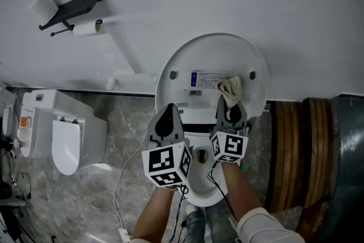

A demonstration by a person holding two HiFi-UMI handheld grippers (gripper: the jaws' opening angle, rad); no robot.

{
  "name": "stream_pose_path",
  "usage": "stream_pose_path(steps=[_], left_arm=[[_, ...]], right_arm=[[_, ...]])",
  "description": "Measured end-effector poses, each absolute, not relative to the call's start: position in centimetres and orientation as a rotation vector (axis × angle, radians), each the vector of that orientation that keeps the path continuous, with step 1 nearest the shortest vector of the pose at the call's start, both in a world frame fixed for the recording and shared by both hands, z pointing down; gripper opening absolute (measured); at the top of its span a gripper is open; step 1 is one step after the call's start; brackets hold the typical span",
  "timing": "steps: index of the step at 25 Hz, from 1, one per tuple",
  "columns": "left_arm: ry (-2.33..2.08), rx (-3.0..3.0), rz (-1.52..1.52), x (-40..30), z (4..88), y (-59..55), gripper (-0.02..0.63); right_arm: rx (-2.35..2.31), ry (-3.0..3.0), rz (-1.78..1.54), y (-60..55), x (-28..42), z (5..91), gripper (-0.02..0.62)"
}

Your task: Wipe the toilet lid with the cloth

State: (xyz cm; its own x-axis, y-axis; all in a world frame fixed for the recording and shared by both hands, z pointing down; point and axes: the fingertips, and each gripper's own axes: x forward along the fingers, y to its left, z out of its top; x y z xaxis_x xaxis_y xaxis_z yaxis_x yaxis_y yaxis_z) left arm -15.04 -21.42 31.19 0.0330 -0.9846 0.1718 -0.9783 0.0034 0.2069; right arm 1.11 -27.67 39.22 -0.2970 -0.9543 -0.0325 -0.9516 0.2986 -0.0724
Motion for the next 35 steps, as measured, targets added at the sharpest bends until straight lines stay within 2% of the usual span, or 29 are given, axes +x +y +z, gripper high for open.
stream_pose_path(steps=[3, 6, 11, 16, 28, 32, 35], left_arm=[[-2.037, 2.016, -0.025, -16.6, 31.8, -20.8, 0.012], [-2.062, 1.99, -0.011, -18.1, 32.3, -20.3, 0.012], [-2.076, 1.97, -0.01, -19.1, 32.7, -19.7, 0.012], [-2.052, 1.976, -0.027, -18.0, 32.9, -19.9, 0.012], [-1.918, 2.08, -0.003, -11.6, 34.0, -21.1, 0.012], [-1.909, 2.085, 0.004, -11.2, 34.3, -21.0, 0.012], [-1.926, 2.062, -0.003, -12.2, 34.5, -20.6, 0.012]], right_arm=[[-1.565, 2.692, -0.022, -25.7, -8.6, 40.6, 0.094], [-1.455, 2.776, -0.109, -25.8, -15.0, 42.7, 0.095], [-1.47, 2.825, -0.201, -28.0, -17.5, 45.5, 0.094], [-1.562, 2.83, -0.137, -29.4, -13.0, 46.6, 0.094], [-2.174, 2.277, -0.237, -31.5, 10.9, 48.5, 0.094], [-2.267, 2.186, -0.268, -31.3, 13.6, 49.1, 0.094], [-2.22, 2.236, -0.224, -30.1, 11.4, 48.4, 0.094]])
